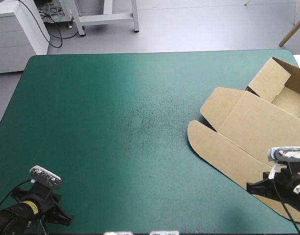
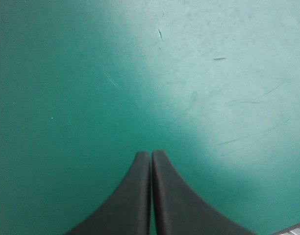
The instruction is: Fold the box
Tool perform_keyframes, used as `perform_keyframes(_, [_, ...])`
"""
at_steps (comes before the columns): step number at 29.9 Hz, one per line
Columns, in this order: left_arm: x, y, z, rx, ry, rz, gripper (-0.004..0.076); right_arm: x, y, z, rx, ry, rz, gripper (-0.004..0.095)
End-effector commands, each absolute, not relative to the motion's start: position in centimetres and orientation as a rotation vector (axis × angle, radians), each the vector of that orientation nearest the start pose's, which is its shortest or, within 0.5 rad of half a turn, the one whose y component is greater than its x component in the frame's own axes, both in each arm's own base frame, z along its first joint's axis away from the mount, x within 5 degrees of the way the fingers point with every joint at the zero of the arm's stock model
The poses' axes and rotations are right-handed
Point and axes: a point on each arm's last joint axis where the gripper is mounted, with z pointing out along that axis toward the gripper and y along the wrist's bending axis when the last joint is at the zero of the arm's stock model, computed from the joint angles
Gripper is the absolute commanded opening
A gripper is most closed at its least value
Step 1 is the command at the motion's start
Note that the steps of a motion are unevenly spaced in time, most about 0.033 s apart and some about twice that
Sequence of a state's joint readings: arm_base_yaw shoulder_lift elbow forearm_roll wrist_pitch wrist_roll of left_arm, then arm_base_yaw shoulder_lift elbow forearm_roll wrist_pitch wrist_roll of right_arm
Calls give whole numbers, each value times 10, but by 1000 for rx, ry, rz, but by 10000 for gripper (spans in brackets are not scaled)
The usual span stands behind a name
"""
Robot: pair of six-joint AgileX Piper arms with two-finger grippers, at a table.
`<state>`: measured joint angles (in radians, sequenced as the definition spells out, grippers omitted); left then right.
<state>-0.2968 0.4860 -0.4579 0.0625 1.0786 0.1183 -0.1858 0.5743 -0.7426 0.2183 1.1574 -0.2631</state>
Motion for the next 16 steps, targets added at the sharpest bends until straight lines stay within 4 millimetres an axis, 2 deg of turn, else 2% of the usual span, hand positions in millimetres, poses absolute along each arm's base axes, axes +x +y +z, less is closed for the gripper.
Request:
perform_keyframes(1, [68, -16, 257, 538, 2475, 5, -10, 68, 6, 320, -102, 2340, 53, -10])
perform_keyframes(7, [68, -16, 257, 538, 2475, 5, -10, 52, 9, 300, -129, 2304, 30, -19])
perform_keyframes(16, [68, -16, 257, 538, 2475, 5, -10, 47, 9, 306, -111, 2206, 12, -19])
